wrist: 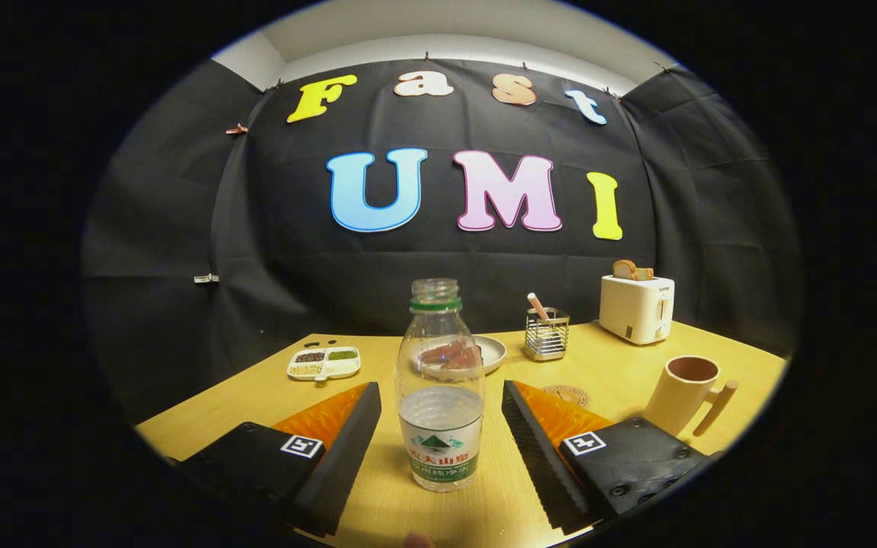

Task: Take the bottle from table, then pour the juice into the cup, finally place the bottle on the coaster

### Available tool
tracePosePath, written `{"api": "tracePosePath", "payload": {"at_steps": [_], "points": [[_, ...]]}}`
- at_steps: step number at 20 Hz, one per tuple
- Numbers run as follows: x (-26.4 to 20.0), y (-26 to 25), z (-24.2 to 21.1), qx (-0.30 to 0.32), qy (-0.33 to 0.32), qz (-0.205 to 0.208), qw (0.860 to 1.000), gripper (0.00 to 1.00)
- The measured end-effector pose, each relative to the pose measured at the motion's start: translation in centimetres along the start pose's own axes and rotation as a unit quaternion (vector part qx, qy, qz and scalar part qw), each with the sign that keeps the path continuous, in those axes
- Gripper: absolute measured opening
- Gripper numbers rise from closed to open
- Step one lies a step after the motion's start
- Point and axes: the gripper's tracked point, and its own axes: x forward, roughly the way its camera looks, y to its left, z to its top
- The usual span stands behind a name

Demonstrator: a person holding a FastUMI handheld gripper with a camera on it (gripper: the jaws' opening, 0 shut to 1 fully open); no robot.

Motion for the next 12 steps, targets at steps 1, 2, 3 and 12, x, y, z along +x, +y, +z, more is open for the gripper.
{"api": "tracePosePath", "payload": {"at_steps": [1, 2, 3, 12], "points": [[0.3, 0.0, -0.5, -0.002, 0.003, -0.003, 1.0, 0.98], [0.7, 0.0, -1.1, -0.004, 0.006, -0.007, 1.0, 0.98], [1.0, -0.1, -1.5, -0.006, 0.008, -0.011, 1.0, 0.98], [2.4, -0.4, -3.1, 0.004, 0.013, -0.025, 1.0, 0.76]]}}
